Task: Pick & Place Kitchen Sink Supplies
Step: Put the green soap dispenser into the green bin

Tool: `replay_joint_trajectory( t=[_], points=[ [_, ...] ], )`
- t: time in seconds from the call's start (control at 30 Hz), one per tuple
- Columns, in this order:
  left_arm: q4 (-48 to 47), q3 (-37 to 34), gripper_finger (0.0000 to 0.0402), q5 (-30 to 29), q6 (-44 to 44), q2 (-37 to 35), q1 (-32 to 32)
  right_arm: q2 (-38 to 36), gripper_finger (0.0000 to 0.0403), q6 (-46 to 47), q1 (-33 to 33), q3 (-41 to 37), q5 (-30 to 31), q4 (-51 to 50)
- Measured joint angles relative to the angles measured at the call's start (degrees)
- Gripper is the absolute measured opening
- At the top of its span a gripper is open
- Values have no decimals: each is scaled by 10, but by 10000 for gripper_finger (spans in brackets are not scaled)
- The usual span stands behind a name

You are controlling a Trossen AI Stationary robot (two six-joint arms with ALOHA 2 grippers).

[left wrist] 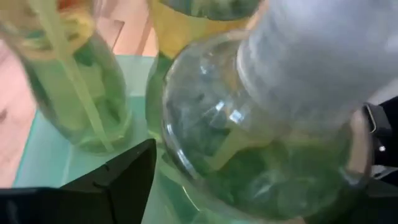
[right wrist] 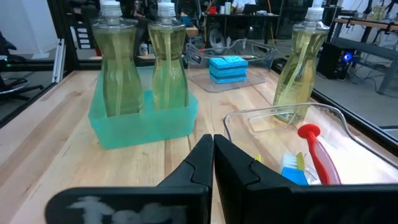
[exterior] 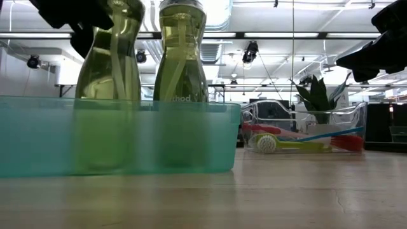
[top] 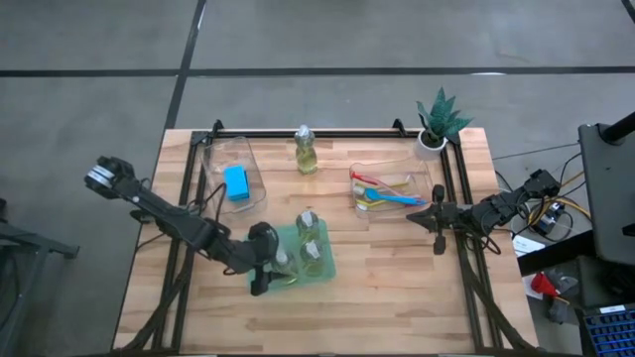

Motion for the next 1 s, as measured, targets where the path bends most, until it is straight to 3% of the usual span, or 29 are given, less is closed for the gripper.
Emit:
replay_joint_trajectory(
  t=[0.4,0.57,0.83,1.0],
  points=[
    [-45,9,324,101,-92,-47,1,0,8,0,0,0,0,0],
    [-108,9,324,133,-128,-76,0,0,8,0,0,0,0,0],
    [-246,14,324,125,-158,-134,3,0,8,0,0,0,0,0],
    [-309,13,323,28,-163,-176,17,0,8,0,0,0,0,0]
  ],
)
